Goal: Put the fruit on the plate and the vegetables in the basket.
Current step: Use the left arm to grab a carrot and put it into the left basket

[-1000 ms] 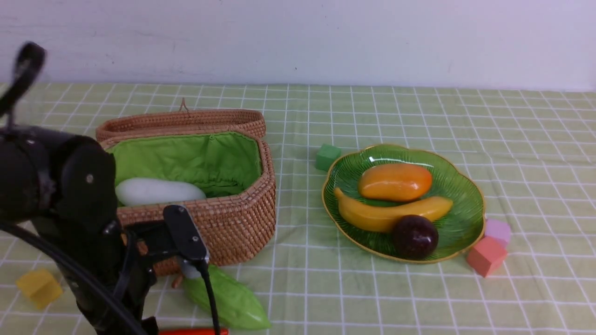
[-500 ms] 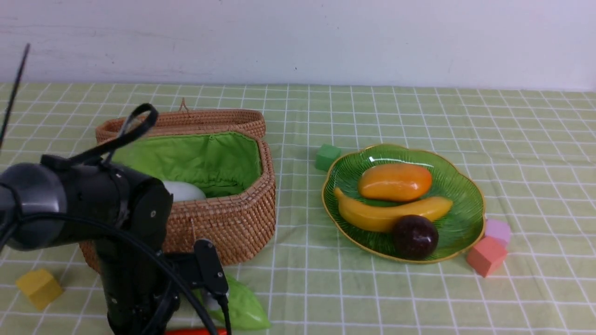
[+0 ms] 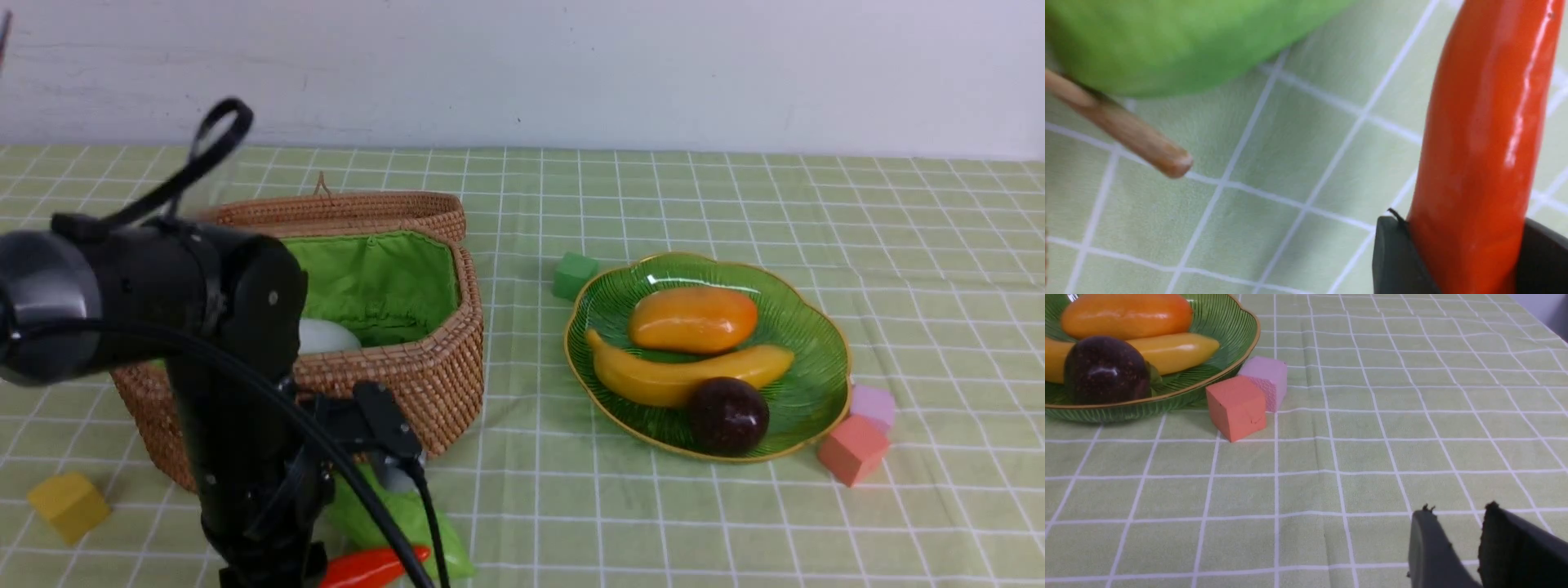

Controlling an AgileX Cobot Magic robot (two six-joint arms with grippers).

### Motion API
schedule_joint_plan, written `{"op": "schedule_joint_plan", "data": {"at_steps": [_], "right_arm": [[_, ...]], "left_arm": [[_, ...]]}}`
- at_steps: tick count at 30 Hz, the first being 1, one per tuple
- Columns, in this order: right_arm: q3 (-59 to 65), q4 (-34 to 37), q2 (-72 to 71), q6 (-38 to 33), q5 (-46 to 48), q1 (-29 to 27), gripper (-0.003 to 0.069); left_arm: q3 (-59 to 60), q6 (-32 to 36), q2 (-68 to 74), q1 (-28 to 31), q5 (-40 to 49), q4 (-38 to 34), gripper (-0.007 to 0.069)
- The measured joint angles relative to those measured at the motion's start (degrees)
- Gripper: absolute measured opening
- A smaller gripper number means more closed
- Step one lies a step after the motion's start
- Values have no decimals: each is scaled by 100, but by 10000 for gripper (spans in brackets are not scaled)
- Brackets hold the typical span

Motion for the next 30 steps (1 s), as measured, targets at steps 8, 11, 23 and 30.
{"op": "schedule_joint_plan", "data": {"at_steps": [8,11,23,30], "right_arm": [[0,0,0,0,0,0,212],[0,0,0,0,0,0,212],[0,0,0,0,0,0,216],[0,0,0,0,0,0,222]], "left_arm": [[-1188,255,-995,0,181,-440,318],[-1548,275,-1089,0,-245,339,318],[-1661,-860,-46,0,-2393,2614,318],[-1661,-1486,447,0,-2666,2618,425]]}}
